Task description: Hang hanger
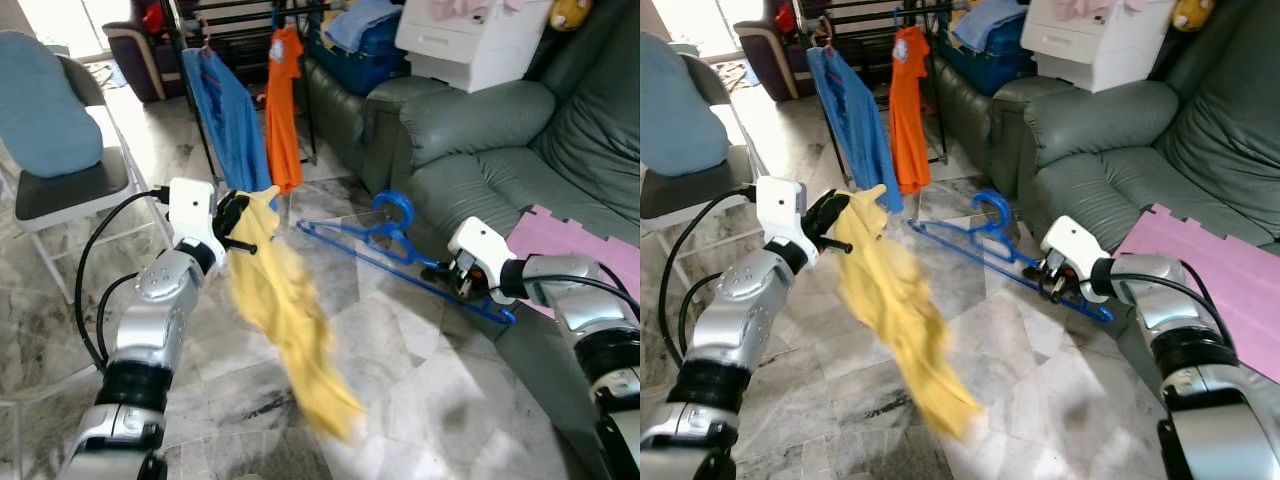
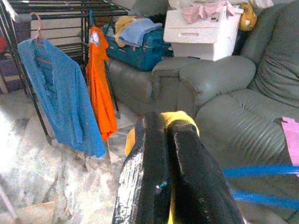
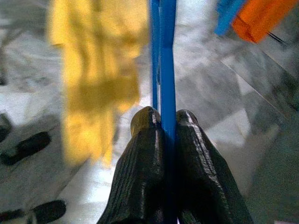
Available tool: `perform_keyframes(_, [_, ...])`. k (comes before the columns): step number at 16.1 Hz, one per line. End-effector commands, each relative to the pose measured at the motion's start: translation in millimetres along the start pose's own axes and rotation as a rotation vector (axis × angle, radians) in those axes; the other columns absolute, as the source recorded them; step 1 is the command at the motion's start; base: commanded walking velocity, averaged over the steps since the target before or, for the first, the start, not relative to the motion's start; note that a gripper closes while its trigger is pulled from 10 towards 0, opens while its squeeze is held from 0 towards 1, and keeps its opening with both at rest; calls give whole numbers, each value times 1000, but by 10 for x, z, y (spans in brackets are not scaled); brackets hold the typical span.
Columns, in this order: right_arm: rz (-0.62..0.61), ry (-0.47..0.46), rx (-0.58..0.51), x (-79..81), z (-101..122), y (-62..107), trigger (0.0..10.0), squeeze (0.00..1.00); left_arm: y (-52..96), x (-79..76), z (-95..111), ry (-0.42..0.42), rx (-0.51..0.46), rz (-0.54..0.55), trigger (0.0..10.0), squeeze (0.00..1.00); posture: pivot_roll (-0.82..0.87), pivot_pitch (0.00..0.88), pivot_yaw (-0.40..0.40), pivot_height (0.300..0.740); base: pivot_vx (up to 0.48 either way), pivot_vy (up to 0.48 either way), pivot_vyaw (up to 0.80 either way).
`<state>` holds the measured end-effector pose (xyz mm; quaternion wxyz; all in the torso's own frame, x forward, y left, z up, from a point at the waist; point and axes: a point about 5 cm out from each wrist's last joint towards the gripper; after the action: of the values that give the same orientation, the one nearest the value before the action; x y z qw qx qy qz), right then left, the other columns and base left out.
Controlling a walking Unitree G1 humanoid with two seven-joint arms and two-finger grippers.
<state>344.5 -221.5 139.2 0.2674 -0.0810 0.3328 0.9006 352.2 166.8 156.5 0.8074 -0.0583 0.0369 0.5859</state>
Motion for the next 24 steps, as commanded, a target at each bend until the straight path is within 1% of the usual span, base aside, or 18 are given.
perform_keyframes(1, [64,20,-32,17,92,41,10000,0,-73,-56,205,-22,-79,-73,10000,0,-85,0,52,740,0,0,0])
perform_keyframes(2, [124,11,-49,66,120,42,10000,0,-92,-184,244,-53,-91,-199,10000,0,-83,0,54,740,0,0,0])
perform_keyframes(3, [141,12,-52,90,123,23,10000,0,-88,-248,251,-89,-89,-254,10000,0,-81,0,53,740,0,0,0])
perform_keyframes(4, [168,12,-53,124,130,3,10000,0,-92,-284,252,-126,-94,-284,10000,0,-75,0,51,740,0,0,0])
perform_keyframes(5, [189,11,-61,154,145,-17,10000,0,-92,-320,260,-130,-106,-315,10000,0,-74,0,52,740,0,0,0])
perform_keyframes(7, [171,5,-62,149,158,-51,10000,0,-78,-420,287,-121,-112,-405,10000,0,-75,0,52,740,0,0,0])
perform_keyframes(8, [167,7,-64,148,161,-60,10000,0,-59,-487,305,-128,-114,-460,10000,0,-75,0,52,740,0,0,0])
perform_keyframes(10, [141,1,-71,134,165,-87,10000,0,-24,-560,327,-146,-113,-525,10000,0,-74,0,52,740,0,0,0])
perform_keyframes(12, [92,-21,-77,135,148,-153,10000,0,14,-656,416,-127,-130,-603,10000,0,-72,0,51,740,0,0,0])
perform_keyframes(14, [58,-36,-74,155,115,-201,10000,0,29,-680,479,-137,-144,-623,10000,0,-70,0,50,740,0,0,0])
perform_keyframes(17, [39,-55,-79,153,94,-196,10000,0,51,-611,486,-142,-140,-605,10000,0,-70,0,50,740,0,0,0])
perform_keyframes(18, [10,-68,-69,111,68,-174,10000,0,72,-625,559,-84,-167,-611,10000,0,-71,0,47,740,0,0,0])
perform_keyframes(19, [-60,-95,-86,49,82,-186,10000,0,107,-712,604,-55,-178,-653,10000,0,-69,0,45,740,0,0,0])
perform_keyframes(20, [-117,-146,-113,-1,115,-216,10000,0,127,-785,584,-51,-163,-687,10000,0,-64,0,40,740,0,0,0])
perform_keyframes(21, [-127,-150,-135,-9,158,-243,10000,0,132,-799,525,-79,-141,-686,10000,0,-64,0,40,740,0,0,0])
perform_keyframes(22, [-121,-145,-157,-3,202,-265,10000,0,129,-781,445,-102,-110,-670,10000,0,-60,0,38,740,0,0,0])
perform_keyframes(23, [-79,-135,-196,27,272,-295,10000,0,137,-742,316,-133,-65,-646,10000,0,-60,0,38,740,0,0,0])
perform_keyframes(24, [-26,-123,-204,61,291,-293,10000,0,122,-663,244,-123,-47,-591,10000,0,-61,0,35,740,0,0,0])
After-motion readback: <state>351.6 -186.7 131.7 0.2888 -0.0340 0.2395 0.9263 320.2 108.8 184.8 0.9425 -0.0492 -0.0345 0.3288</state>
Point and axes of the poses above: a point about 5 cm out from each wrist's last joint towards the gripper, its own y axis pointing back from the gripper into the wrist, its own z axis along the axis of the wrist's last joint, x = y × z, and after that the axes turned 7 degrees about y, right-handed
